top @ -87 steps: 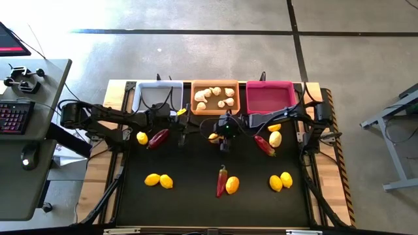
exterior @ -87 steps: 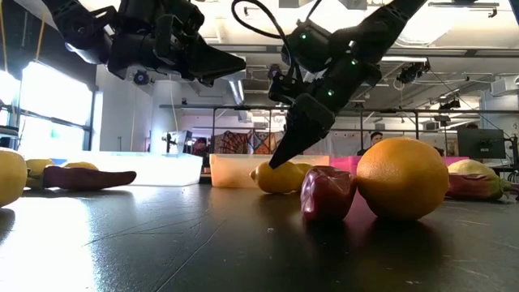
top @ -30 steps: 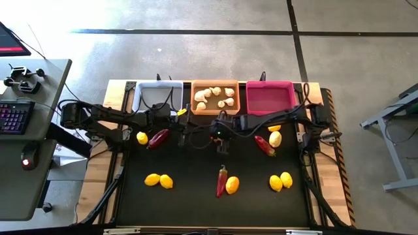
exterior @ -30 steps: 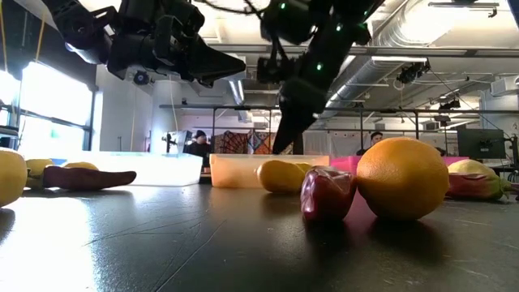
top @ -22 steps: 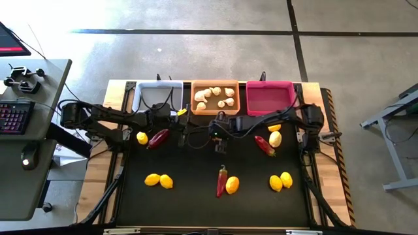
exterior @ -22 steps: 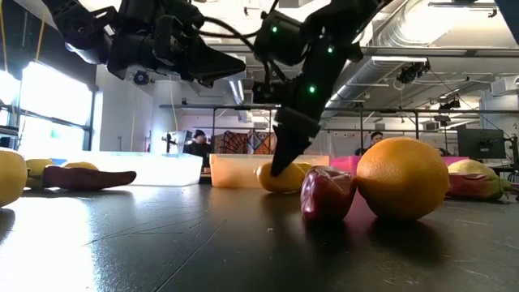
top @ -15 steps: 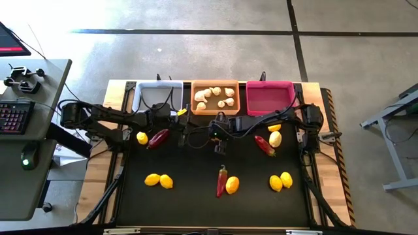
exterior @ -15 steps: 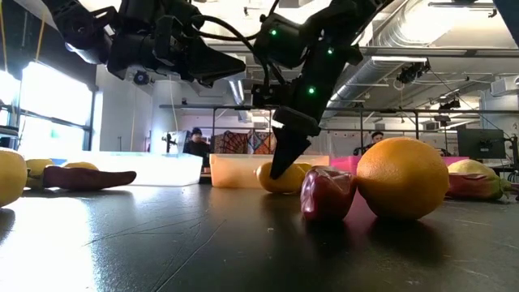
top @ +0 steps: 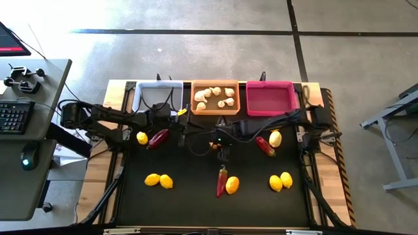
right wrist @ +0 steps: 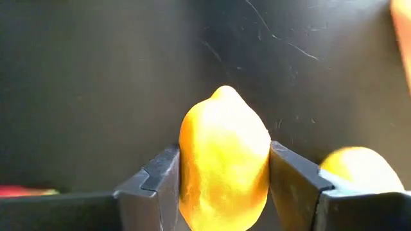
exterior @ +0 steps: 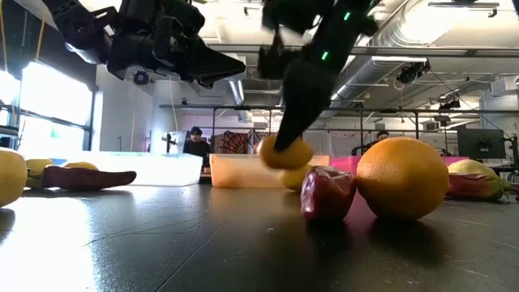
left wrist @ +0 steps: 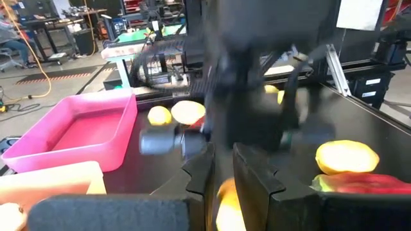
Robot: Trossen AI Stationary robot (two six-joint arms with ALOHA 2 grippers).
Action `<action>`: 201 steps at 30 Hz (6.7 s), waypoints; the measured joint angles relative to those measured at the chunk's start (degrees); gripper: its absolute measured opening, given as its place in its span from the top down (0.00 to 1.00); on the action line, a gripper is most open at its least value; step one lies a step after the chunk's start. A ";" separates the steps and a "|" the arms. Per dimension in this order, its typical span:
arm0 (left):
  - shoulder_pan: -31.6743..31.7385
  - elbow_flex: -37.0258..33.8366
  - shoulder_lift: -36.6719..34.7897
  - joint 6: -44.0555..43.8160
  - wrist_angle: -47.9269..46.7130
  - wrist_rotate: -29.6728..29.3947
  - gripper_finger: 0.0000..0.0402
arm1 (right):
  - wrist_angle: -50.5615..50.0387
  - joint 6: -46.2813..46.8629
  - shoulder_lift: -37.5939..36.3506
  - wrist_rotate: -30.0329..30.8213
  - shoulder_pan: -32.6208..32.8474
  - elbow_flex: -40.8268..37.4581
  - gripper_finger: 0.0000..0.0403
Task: Sort produce into baskets
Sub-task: Put the yellow lemon into the pink bin
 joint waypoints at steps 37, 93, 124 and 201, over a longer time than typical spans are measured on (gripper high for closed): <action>0.18 0.00 0.00 0.06 0.02 -0.04 0.90 | 8.35 -49.82 -7.83 8.86 -51.51 -14.01 0.58; 0.18 -0.02 0.01 0.22 -0.09 -0.07 0.90 | 3.16 -31.08 -26.86 13.62 -38.01 -13.88 0.63; 0.18 -0.02 0.00 1.01 -0.37 -0.09 0.90 | -13.95 21.15 -31.36 15.94 -5.24 -30.28 0.66; 0.18 0.00 3.28 0.61 1.36 -0.74 0.90 | -24.86 -14.48 -21.95 10.02 -15.16 -16.65 0.29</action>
